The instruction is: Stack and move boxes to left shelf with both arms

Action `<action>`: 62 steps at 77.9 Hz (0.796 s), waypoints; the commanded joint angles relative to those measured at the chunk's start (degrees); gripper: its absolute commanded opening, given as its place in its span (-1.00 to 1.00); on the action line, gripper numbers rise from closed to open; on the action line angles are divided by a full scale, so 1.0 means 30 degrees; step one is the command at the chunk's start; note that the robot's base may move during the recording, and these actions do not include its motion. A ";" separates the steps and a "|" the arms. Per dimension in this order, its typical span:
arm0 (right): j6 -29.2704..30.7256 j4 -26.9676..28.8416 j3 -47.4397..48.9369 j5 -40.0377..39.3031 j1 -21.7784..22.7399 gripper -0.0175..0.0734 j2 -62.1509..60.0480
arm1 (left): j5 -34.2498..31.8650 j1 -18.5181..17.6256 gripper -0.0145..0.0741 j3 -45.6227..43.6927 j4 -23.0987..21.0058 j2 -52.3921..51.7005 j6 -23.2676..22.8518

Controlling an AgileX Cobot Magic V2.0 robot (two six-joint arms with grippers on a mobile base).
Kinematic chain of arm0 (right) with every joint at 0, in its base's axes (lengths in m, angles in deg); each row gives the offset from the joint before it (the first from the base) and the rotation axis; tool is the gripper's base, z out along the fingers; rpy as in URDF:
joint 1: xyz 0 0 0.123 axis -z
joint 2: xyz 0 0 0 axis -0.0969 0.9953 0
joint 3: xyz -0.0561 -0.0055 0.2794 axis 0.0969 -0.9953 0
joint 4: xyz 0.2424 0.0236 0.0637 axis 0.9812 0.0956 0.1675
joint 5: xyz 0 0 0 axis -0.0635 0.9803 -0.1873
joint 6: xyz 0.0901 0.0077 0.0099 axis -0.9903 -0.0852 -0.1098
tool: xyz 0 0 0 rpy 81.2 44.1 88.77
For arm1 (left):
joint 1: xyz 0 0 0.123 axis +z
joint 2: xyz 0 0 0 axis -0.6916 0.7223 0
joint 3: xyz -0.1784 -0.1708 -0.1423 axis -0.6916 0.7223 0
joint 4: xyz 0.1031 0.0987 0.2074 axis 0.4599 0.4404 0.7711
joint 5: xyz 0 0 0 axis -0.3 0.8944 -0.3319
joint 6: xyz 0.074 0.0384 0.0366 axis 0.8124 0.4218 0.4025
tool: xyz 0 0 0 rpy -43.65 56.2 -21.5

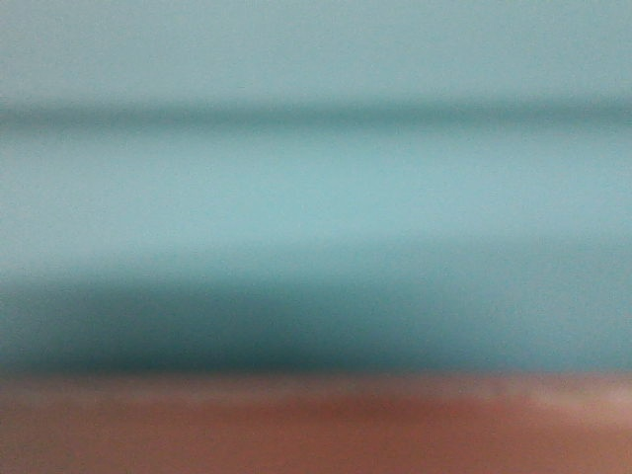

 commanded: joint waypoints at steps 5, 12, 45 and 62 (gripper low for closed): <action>-0.0005 -0.0975 0.0599 0.0519 0.0034 -0.49 -0.0653 | 0.1236 -0.0209 -0.66 -0.0624 -0.0745 -0.0555 -0.0181; -0.0005 -0.0975 0.0599 0.0519 0.0034 -0.49 -0.0653 | 0.1236 -0.0209 -0.66 -0.0624 -0.0745 -0.0555 -0.0181; -0.0005 -0.0975 0.0599 0.0536 0.0034 -0.49 -0.0653 | 0.1236 -0.0209 -0.66 -0.0624 -0.0745 -0.0555 -0.0181; -0.0005 -0.0975 0.0599 0.0536 0.0034 -0.49 -0.0653 | 0.1236 -0.0209 -0.66 -0.0624 -0.0745 -0.0555 -0.0181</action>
